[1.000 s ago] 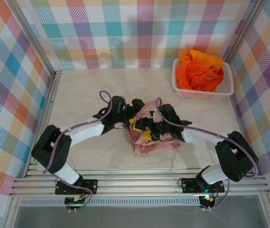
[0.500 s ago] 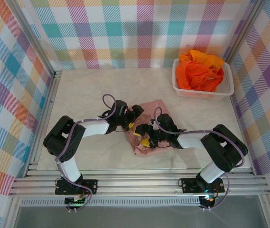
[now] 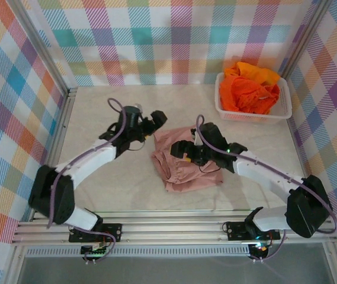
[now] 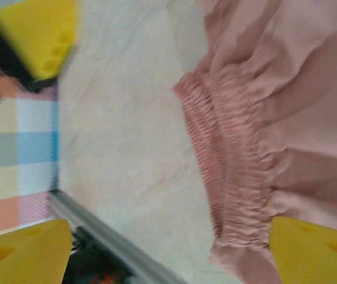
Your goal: Fold and stack the shorts
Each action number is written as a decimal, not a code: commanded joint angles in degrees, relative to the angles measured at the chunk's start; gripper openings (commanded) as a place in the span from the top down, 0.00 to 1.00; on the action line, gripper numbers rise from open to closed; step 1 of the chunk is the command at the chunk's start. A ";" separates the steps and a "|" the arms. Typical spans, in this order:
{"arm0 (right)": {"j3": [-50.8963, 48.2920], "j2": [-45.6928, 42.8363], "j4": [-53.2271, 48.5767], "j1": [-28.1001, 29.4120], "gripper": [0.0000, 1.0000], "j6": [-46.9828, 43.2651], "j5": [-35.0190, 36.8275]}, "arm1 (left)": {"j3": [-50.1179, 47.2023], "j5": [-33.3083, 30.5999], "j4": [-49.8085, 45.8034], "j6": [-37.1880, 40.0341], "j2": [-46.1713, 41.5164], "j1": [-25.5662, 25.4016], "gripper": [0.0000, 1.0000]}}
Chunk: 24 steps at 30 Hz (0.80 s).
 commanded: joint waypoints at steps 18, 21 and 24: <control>40.12 44.41 -33.69 11.47 0.32 -14.04 25.25 | -14.94 -4.77 -17.48 12.04 -24.94 7.37 0.00; 39.93 46.77 -34.37 10.36 0.42 -13.93 25.47 | -16.04 -3.91 -16.92 11.88 -25.88 7.41 0.00; 35.33 45.60 -32.24 7.31 0.53 -14.39 23.61 | -16.74 -3.72 -16.39 11.53 -26.84 7.38 0.00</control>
